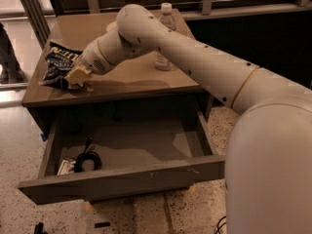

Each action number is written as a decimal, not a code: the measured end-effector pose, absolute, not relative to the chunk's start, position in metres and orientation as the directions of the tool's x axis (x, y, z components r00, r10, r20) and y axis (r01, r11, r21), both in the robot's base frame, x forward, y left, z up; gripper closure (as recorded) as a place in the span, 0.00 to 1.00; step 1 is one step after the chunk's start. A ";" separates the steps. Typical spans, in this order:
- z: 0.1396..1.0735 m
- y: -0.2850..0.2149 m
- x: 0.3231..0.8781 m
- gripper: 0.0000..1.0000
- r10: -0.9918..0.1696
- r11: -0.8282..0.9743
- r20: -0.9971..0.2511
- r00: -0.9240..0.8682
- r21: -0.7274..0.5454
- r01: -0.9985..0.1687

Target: Place blue chip bag into top drawer

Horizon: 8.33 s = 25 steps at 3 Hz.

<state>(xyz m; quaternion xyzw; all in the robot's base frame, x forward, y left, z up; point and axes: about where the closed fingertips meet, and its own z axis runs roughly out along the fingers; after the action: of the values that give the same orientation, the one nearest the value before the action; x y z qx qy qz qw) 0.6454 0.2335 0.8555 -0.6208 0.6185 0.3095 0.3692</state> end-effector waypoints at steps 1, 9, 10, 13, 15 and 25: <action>0.878 0.183 0.606 1.00 -0.534 0.062 -0.846 0.011 -0.052 -0.997; 0.924 0.121 0.400 1.00 -0.543 0.117 -0.727 -0.420 0.430 -0.895; 0.895 0.130 0.393 1.00 -0.522 0.143 -0.663 -0.537 0.553 -0.821; 0.833 0.150 0.414 1.00 -0.538 0.172 -0.662 -0.522 0.519 -0.837; 0.796 0.113 0.428 1.00 -0.592 0.204 -0.649 -0.478 0.453 -0.868; 0.673 0.046 0.536 1.00 -0.707 0.122 -0.705 -0.059 -0.039 -0.992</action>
Offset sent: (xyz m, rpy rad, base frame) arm -0.0351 -0.0366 0.0196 0.0081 0.0198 -0.0089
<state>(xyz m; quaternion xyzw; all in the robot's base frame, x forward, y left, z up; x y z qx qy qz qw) 0.5365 0.0462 0.6734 -0.6180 0.6872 0.2391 0.2977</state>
